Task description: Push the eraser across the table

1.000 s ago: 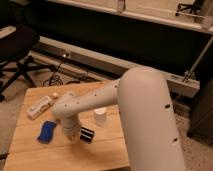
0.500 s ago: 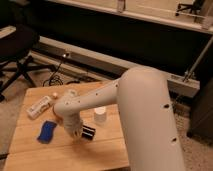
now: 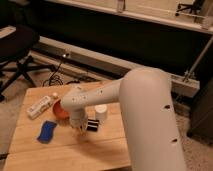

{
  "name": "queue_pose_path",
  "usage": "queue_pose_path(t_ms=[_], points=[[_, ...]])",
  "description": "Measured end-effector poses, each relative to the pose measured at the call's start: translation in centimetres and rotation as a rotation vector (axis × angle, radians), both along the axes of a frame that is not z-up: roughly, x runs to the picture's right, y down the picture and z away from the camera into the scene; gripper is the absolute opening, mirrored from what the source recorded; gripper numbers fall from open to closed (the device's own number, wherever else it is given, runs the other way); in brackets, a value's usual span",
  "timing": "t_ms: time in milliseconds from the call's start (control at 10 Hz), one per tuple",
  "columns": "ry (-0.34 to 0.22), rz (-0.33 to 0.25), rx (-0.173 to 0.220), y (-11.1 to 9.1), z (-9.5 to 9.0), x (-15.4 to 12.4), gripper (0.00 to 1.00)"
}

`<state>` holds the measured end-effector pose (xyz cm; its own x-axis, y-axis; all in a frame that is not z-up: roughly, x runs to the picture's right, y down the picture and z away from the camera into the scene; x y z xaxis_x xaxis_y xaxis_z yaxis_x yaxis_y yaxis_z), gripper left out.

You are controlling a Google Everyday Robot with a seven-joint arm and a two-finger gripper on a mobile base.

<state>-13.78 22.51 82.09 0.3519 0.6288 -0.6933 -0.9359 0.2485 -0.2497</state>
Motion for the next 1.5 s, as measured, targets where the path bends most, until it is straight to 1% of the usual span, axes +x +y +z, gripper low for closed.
queue_pose_path(t_ms=[200, 600, 1000, 1200, 1500], points=[[0.023, -0.004, 0.012, -0.7, 1.4, 0.5, 0.00], [0.079, -0.005, 0.057, -3.3, 3.8, 1.7, 0.00], [0.122, 0.007, 0.067, -4.4, 5.4, 3.2, 0.00], [0.133, 0.028, 0.065, -4.9, 6.0, 4.0, 0.00], [0.139, 0.101, 0.052, -6.6, 6.7, 6.0, 0.00]])
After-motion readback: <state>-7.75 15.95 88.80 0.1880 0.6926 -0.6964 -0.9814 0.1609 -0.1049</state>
